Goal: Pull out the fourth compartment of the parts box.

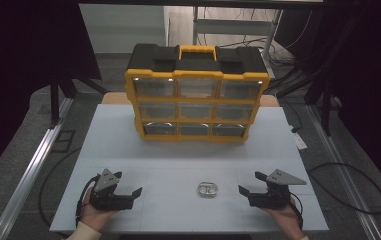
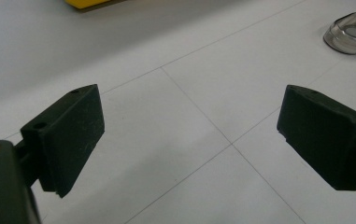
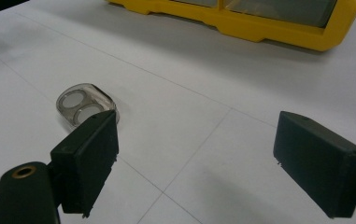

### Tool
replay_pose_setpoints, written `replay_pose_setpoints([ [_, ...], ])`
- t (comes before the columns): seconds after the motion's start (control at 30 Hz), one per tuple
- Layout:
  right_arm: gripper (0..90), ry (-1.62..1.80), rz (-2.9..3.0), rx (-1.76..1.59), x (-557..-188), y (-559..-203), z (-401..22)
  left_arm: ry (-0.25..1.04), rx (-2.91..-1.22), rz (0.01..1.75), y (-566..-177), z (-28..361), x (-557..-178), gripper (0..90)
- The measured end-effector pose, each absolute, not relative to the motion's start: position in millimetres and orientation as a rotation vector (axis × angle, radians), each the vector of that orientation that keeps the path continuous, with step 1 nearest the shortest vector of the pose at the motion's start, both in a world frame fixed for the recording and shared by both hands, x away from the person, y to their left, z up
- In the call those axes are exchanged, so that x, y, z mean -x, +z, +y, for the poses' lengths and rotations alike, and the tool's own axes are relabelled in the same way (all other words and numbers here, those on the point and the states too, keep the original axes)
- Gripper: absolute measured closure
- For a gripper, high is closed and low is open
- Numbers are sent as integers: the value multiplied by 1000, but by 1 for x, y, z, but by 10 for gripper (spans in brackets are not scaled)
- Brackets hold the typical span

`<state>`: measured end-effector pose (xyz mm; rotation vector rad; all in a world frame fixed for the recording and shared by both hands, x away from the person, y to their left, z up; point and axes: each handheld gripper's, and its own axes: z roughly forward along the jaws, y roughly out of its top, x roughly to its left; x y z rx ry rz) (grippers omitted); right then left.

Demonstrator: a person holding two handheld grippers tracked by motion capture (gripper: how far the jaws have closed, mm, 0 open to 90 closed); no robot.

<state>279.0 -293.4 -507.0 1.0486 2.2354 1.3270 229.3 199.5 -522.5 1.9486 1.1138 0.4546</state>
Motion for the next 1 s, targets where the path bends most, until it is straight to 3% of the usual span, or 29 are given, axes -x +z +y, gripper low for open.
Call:
replay_pose_setpoints([
  [1.0, 150, 1287, 2228, -1097, -284, -510, -294, 470, -1940, 1086, -520, 201, -234, 82],
])
